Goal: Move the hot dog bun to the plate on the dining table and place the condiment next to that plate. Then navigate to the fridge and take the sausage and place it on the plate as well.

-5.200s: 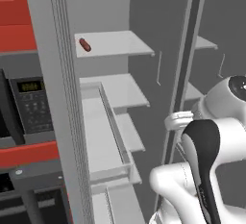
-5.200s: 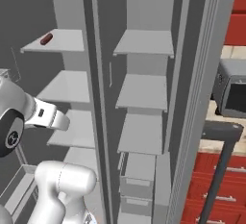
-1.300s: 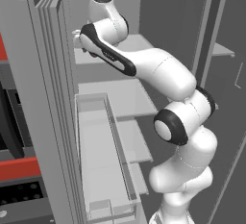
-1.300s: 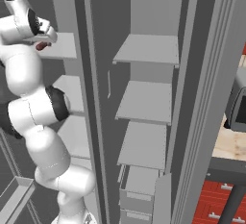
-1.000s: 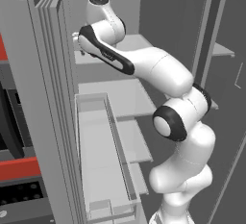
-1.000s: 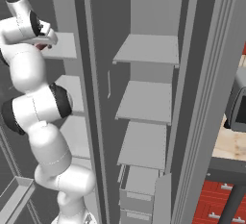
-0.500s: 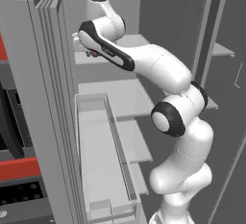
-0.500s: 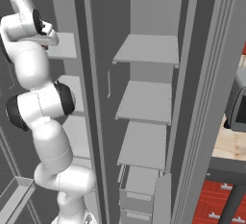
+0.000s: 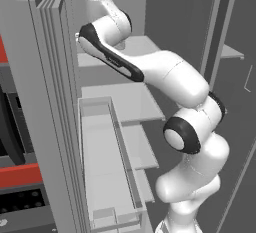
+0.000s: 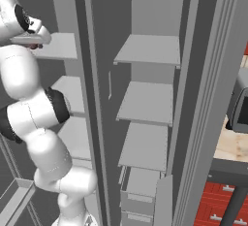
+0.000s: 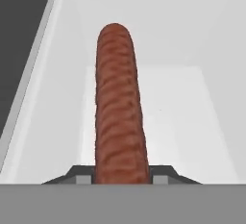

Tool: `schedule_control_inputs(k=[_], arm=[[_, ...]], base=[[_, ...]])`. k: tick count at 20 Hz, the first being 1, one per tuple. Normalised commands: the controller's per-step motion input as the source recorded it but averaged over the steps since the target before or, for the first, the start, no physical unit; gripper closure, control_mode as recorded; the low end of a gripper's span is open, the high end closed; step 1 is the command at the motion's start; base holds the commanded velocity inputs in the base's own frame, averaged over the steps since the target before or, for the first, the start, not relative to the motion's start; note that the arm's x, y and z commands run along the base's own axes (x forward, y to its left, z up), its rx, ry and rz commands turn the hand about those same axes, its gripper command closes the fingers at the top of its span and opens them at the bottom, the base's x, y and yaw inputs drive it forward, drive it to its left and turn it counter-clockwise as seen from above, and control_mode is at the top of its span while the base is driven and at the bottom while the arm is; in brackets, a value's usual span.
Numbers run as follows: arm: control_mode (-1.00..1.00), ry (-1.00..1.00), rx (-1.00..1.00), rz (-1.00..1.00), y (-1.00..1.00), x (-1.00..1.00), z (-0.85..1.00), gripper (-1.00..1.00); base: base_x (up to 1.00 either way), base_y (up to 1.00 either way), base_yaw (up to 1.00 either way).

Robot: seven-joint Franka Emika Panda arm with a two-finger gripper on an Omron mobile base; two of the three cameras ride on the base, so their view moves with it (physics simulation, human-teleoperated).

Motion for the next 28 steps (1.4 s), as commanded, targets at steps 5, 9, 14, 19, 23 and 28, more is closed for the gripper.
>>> schedule_control_inputs(k=[5,9,14,19,23,28], arm=[[-1.00,-0.25,0.07,-0.22,-0.53,-1.00,0.19,1.00],[-1.00,-0.14,0.11,-0.08,-0.50,-1.00,0.50,1.00],[-1.00,-0.16,0.07,0.00,-0.48,-1.00,0.17,1.00],[-1.00,-0.20,0.06,0.00,-0.63,-1.00,0.04,1.00],[-1.00,-0.16,0.05,0.04,-0.57,-1.00,0.00,1.00],[-1.00,-0.03,0.02,0.01,-0.25,-0.94,0.01,1.00]], base=[[0.00,0.00,0.00],[0.00,0.00,0.00],[0.00,0.00,0.00],[0.00,0.00,0.00],[0.00,0.00,0.00],[0.00,0.00,0.00]])
